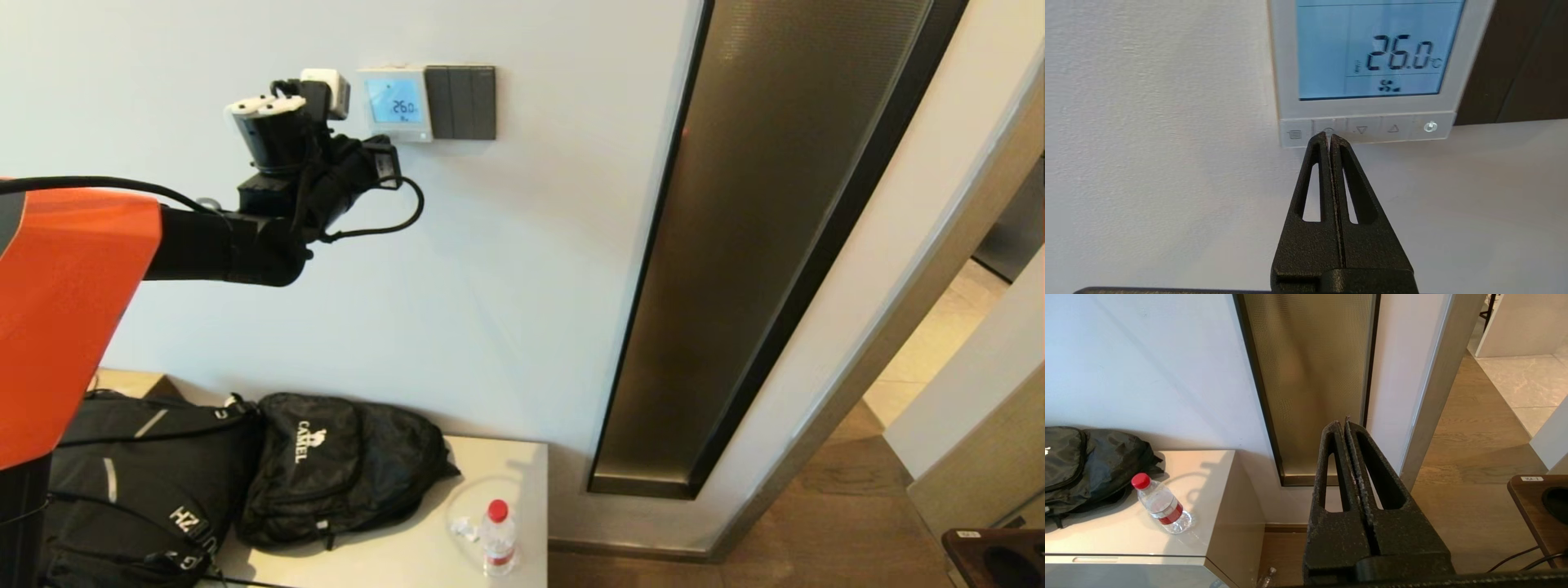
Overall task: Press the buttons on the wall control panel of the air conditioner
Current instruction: Press the temperature decrease button
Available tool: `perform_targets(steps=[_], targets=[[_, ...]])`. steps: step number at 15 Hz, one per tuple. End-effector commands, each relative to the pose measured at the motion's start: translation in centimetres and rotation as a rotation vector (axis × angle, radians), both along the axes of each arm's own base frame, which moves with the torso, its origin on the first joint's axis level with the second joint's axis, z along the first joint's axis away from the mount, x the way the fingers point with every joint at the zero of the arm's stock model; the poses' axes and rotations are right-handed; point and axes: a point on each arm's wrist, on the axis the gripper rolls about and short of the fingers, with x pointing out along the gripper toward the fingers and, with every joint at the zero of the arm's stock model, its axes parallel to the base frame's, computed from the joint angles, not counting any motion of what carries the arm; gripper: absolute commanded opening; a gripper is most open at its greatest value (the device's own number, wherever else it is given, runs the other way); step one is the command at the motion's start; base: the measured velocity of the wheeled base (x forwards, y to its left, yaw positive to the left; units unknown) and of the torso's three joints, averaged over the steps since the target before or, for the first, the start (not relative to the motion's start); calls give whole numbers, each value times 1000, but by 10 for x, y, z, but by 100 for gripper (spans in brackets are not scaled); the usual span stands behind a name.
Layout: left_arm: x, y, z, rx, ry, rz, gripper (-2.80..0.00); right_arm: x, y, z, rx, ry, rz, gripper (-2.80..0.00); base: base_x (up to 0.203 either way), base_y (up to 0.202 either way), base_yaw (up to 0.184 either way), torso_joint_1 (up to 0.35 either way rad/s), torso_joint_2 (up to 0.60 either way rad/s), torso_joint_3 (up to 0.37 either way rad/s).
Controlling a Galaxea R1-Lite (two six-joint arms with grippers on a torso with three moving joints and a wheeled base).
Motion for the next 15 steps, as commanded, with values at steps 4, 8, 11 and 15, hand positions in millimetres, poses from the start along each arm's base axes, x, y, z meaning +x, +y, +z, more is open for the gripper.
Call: perform_targets(steps=[4,8,11,15], targets=[[6,-5,-1,-2,-8,-6,-280,0,0,0,0,2,1,-280,0,0,0,0,0,0],[5,-11,-2,-1,-4,-21,-280,0,0,0,0,1,1,-280,0,0,0,0,0,0],[4,-12,-2,-2,-6,-21,-280,0,0,0,0,-1,1,-280,0,0,0,0,0,0],[0,-11,3,-6,-18,-19,-280,0,0,0,0,-1,1,-280,0,0,0,0,0,0]])
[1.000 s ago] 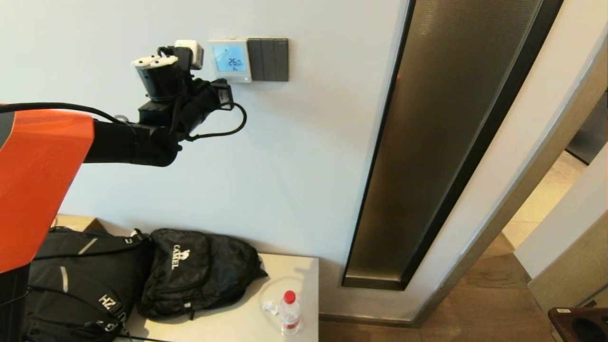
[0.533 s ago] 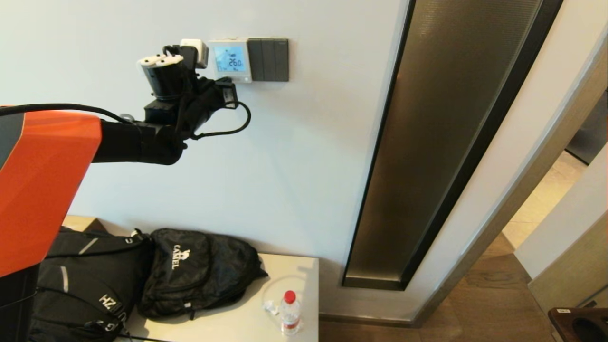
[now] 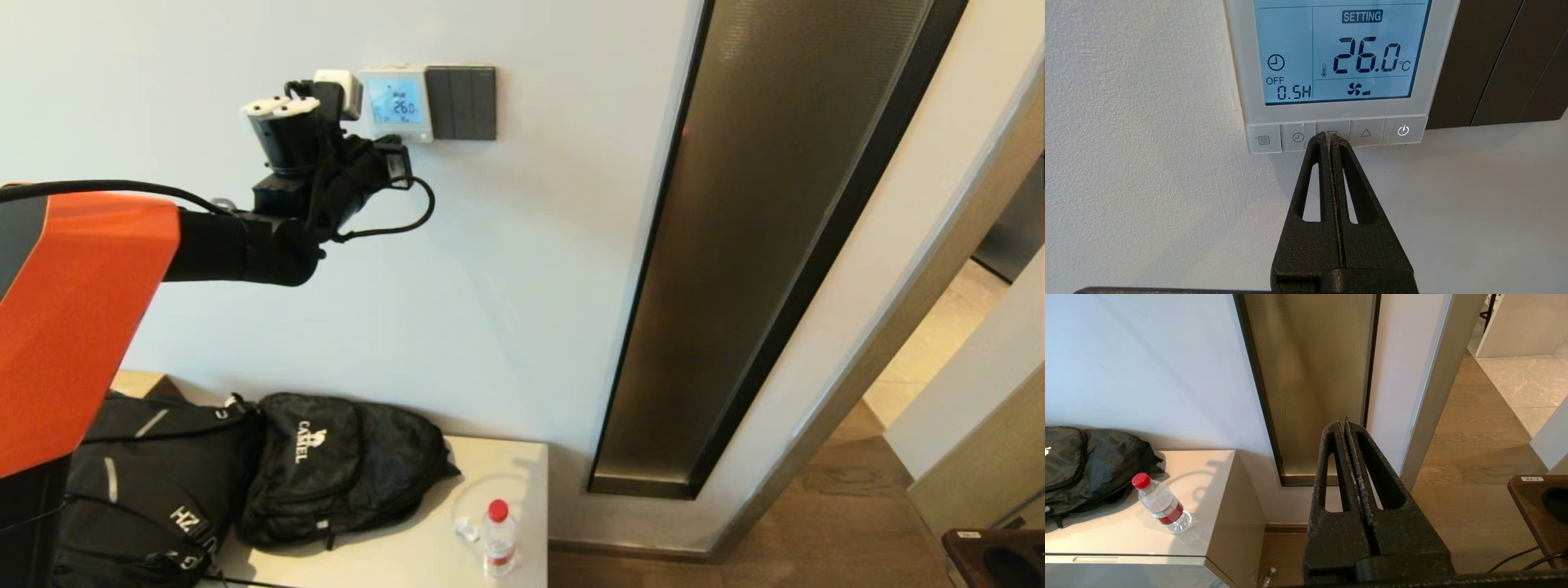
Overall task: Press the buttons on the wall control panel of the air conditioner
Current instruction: Press the temperature decrease button
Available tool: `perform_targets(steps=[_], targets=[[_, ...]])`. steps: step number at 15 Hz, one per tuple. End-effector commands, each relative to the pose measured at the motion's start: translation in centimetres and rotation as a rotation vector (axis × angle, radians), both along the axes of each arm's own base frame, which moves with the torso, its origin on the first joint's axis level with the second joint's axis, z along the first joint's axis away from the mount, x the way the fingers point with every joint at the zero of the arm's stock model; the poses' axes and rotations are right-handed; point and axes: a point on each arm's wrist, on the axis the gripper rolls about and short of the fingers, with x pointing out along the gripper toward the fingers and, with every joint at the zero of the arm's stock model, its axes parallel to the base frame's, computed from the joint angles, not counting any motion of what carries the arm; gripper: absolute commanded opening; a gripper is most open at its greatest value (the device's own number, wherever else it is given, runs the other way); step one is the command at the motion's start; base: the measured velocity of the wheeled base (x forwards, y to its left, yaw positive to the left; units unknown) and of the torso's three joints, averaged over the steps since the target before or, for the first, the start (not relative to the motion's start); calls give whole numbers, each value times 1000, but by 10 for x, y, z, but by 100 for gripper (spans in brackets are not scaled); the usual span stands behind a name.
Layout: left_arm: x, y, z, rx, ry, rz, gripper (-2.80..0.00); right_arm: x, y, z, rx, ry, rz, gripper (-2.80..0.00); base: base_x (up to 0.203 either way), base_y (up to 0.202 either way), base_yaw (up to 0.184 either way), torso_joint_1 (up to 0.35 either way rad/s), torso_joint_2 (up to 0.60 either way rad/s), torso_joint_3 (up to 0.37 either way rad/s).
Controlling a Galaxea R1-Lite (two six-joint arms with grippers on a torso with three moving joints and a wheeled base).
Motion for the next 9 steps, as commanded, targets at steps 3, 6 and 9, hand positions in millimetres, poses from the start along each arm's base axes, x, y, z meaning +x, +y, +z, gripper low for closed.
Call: perform_targets(steps=[3,6,9], targets=[[-5,2,4,-5,-11,3,-280,0,0,0,0,0,1,-280,0,0,0,0,0,0],[-8,3,4,-4,-9,4,-280,0,0,0,0,0,1,-280,0,0,0,0,0,0],[-8,2,3,-4,-7,4,-280,0,0,0,0,2,1,-280,0,0,0,0,0,0]])
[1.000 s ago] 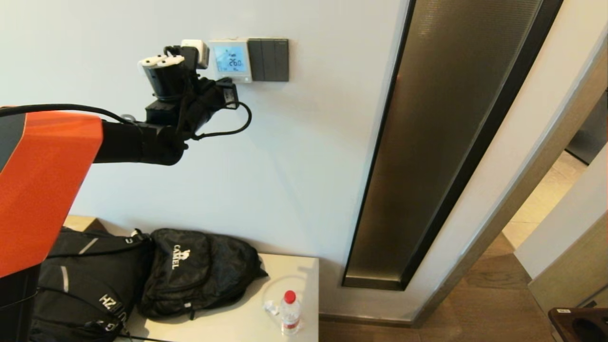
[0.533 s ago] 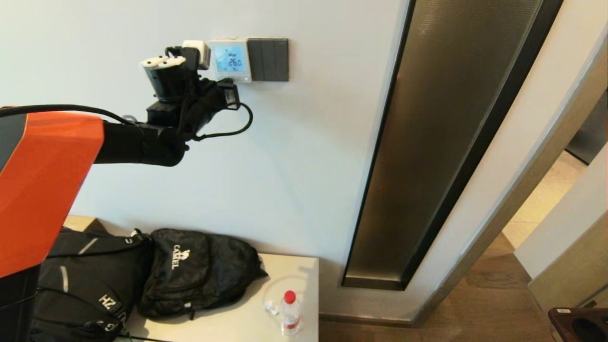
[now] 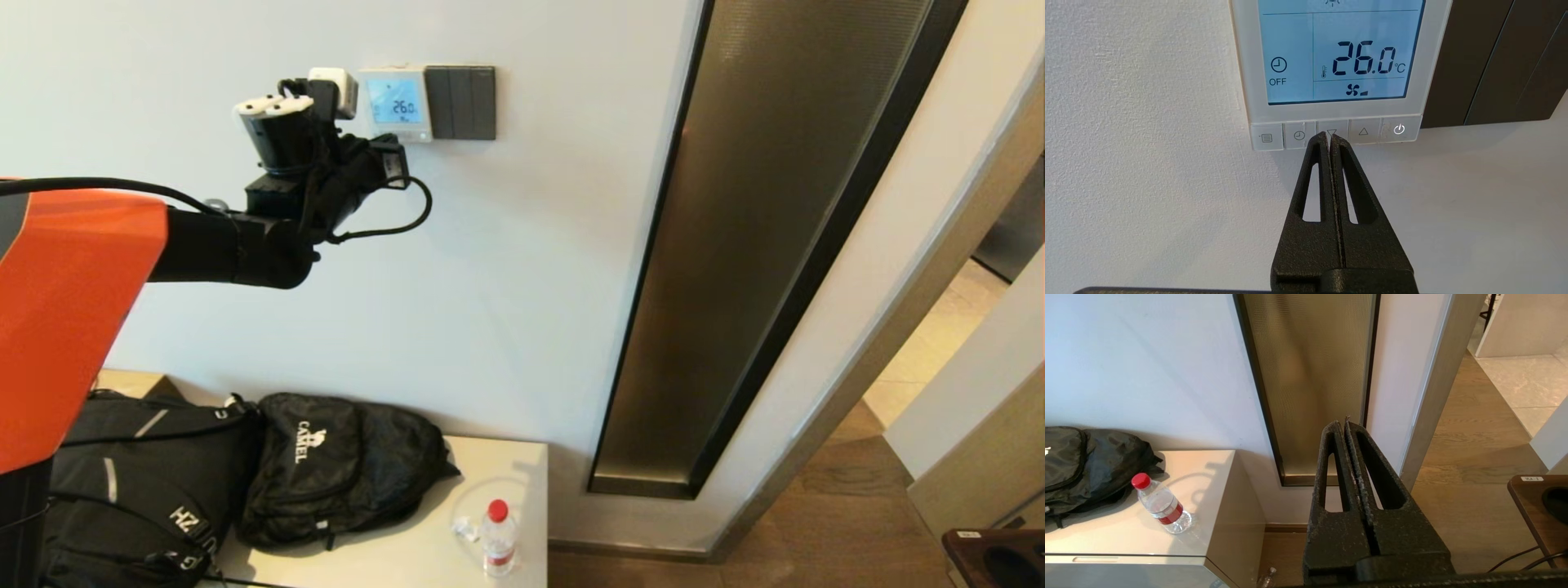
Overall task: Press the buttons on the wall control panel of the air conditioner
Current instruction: Press the temperature decrease button
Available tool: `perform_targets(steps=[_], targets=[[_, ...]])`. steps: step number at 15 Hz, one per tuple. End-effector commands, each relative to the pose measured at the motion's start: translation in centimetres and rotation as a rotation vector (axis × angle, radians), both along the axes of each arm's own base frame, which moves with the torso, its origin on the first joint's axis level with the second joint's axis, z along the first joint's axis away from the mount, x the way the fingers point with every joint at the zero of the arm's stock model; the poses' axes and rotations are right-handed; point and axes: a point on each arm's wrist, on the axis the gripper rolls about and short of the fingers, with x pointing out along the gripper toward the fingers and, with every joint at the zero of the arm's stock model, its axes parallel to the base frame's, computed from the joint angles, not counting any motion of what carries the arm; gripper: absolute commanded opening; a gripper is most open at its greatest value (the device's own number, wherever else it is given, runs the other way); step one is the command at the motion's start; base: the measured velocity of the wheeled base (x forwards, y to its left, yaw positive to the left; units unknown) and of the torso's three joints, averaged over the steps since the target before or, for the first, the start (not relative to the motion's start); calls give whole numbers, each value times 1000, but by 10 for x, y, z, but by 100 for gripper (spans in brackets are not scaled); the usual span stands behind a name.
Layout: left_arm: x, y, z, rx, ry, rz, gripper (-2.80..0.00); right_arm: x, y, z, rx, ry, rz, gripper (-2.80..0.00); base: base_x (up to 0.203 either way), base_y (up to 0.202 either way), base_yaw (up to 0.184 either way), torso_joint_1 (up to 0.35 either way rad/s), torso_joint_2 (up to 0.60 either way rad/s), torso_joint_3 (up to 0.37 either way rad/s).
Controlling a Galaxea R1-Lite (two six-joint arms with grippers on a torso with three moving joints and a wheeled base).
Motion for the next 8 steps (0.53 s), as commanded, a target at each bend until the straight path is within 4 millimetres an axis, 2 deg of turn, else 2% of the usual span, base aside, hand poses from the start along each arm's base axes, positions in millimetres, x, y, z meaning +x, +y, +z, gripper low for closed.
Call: perform_targets(steps=[1,8], targets=[[0,-1,1,-1,-3,-1,-280,0,0,0,0,0,1,-280,0,0,0,0,0,0],[10,-4,-8,4,11,-4,-280,0,0,0,0,-1,1,-280,0,0,0,0,0,0]])
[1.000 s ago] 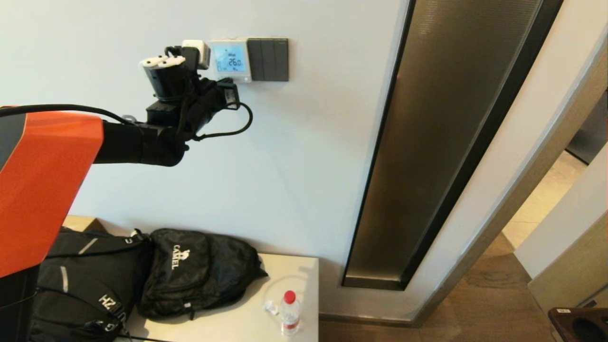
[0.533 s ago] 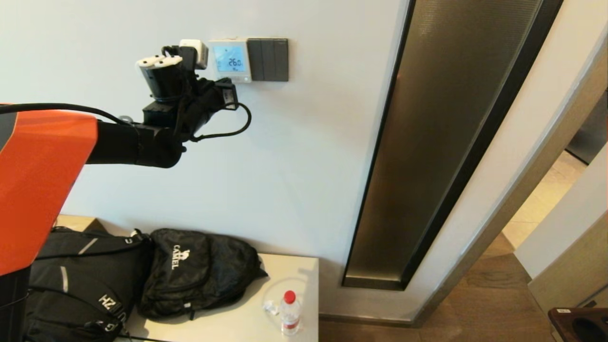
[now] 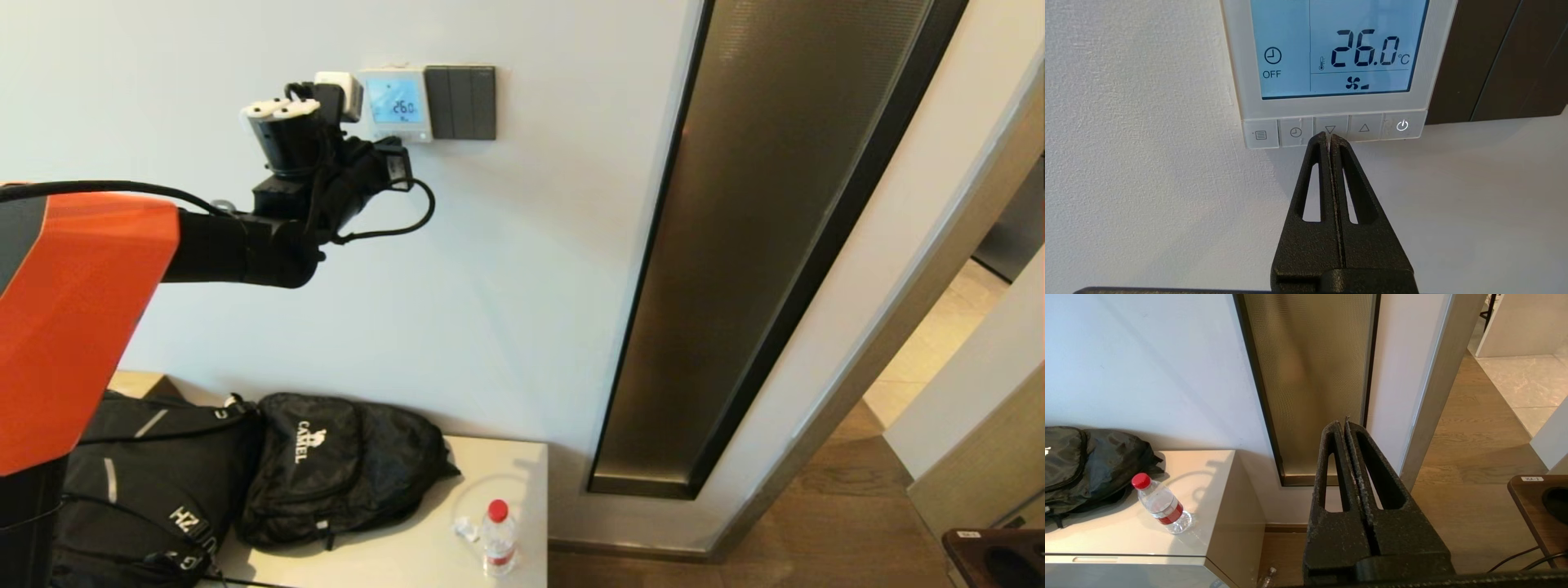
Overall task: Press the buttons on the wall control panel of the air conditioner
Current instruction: Press the temperature decrease button
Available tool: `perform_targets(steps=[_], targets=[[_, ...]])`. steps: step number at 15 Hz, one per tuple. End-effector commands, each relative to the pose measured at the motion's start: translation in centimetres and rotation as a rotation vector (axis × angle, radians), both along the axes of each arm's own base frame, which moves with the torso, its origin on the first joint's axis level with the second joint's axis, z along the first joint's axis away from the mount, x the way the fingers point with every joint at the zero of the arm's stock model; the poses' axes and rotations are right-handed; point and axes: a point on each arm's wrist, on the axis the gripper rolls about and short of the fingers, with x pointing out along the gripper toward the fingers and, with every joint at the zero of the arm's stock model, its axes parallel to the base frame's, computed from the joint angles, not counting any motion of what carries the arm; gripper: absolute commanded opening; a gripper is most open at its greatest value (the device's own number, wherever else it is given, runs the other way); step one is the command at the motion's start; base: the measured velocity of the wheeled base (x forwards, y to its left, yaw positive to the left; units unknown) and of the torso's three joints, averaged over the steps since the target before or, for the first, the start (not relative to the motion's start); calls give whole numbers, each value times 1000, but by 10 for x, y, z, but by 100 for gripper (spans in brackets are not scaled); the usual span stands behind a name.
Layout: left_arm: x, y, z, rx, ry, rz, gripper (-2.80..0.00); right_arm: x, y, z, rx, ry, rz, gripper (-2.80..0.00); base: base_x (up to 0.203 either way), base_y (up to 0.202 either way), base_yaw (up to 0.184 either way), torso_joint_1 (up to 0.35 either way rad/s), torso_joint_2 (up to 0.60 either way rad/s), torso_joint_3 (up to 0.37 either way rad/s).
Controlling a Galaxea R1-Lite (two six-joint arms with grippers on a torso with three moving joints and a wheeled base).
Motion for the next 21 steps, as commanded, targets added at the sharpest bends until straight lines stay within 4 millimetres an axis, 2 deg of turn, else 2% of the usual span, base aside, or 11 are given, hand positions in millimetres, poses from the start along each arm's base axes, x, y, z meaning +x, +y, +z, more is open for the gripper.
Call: perform_targets(steps=[1,8,18,21], targets=[[4,-1,-4,2,6,0,-280,0,0,0,0,1,1,-280,0,0,0,0,0,0],[3,-1,0,-1,-1,4,-280,0,0,0,0,1,1,-280,0,0,0,0,0,0],[-17,6,4,-6,-18,5,-280,0,0,0,0,1,1,-280,0,0,0,0,0,0],[-17,6,5,-5,-16,3,-280,0,0,-1,0,2,1,-280,0,0,0,0,0,0]])
